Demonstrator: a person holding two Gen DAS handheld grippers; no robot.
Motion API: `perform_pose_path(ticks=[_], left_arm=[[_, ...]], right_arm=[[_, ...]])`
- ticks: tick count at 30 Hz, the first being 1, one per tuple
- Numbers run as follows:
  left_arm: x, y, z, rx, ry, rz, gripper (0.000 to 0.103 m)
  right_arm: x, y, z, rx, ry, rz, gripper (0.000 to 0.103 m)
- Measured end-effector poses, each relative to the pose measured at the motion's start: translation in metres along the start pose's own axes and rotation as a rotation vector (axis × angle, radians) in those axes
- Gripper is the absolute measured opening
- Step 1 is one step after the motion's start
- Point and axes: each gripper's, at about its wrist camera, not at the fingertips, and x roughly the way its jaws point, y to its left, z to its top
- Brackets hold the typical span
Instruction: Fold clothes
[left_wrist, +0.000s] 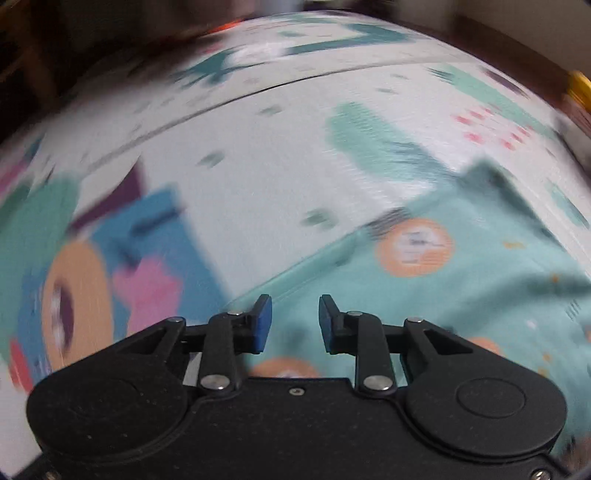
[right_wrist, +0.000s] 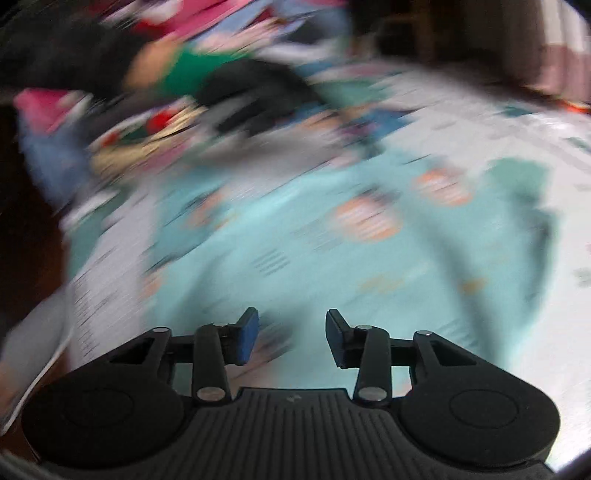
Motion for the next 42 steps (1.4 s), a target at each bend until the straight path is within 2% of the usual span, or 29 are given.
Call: perform_pose_path(ticks=[3,5,6,7,8,10,12,15,18,20,21,22,24,25,26,28,30,33,36,39,42], left_arm=[[0.001,-0.026,-0.001,0.095,0.024,-0.061,0.026],[0.005,-0.041,-0.006,0.137,0.039,-0.094,0.026],[0.008,-0.048,-0.009,0.134,0.031,-0.091,0.026],[0.007,-0.053,-0.01,0.119,0.013,-0.098,0.026],[0.006,-0.059,-0.009,0.104,-0.013,-0.125,0.026],[0.002,-0.073,-0.004,0.097,-0.052,-0.19,0.026],[0.007,-0.092,-0.001,0.129,-0.052,-0.221,0.026],[0.017,-0.12,0.004,0.19,-0.042,-0.234,0.027],[0.023,-0.133,0.016,0.214,-0.055,-0.186,0.03],[0.02,-0.135,0.027,0.182,-0.087,-0.231,0.03],[0.021,-0.139,0.03,0.187,-0.092,-0.269,0.03],[0.024,-0.146,0.032,0.217,-0.091,-0.293,0.03],[0.034,-0.161,0.034,0.308,-0.077,-0.269,0.031],[0.04,-0.165,0.038,0.319,-0.074,-0.25,0.032],[0.047,-0.167,0.043,0.315,-0.071,-0.24,0.032],[0.058,-0.168,0.058,0.293,-0.076,-0.231,0.04],[0.069,-0.172,0.074,0.289,-0.074,-0.191,0.041],[0.081,-0.171,0.098,0.212,-0.06,-0.15,0.041],[0.081,-0.171,0.114,0.169,-0.062,-0.12,0.039],[0.073,-0.162,0.121,0.084,-0.08,-0.169,0.039],[0.08,-0.169,0.113,0.154,-0.028,-0.127,0.039]], right_arm=[[0.001,-0.05,0.014,0.109,-0.064,-0.081,0.035],[0.012,-0.085,0.008,0.205,-0.025,-0.13,0.03],[0.008,-0.096,0.002,0.241,-0.032,-0.161,0.03],[0.004,-0.108,-0.005,0.277,-0.038,-0.191,0.019],[0.0,-0.117,-0.011,0.303,-0.047,-0.223,0.019],[-0.015,-0.103,-0.014,0.216,-0.086,-0.288,0.022],[-0.015,-0.088,-0.014,0.115,-0.086,-0.32,0.022],[0.01,-0.083,-0.014,0.033,0.035,-0.36,0.019],[0.012,-0.09,-0.012,0.044,0.066,-0.386,0.014],[0.006,-0.094,-0.009,0.093,0.027,-0.374,0.016],[0.004,-0.094,-0.007,0.102,-0.001,-0.351,0.016],[0.008,-0.092,-0.007,0.079,0.007,-0.341,0.015],[0.022,-0.09,-0.009,0.039,0.065,-0.342,0.015],[0.022,-0.09,-0.01,0.041,0.063,-0.344,0.016],[0.022,-0.091,-0.011,0.044,0.061,-0.346,0.016],[0.021,-0.09,-0.014,0.046,0.056,-0.351,0.016],[0.02,-0.08,-0.019,0.021,0.054,-0.347,0.016],[0.021,-0.062,-0.029,-0.052,0.066,-0.346,0.016],[0.017,-0.053,-0.03,-0.068,0.075,-0.353,0.016],[0.008,-0.044,-0.031,-0.109,0.049,-0.361,0.016],[0.004,-0.031,-0.039,-0.142,0.073,-0.356,0.016]])
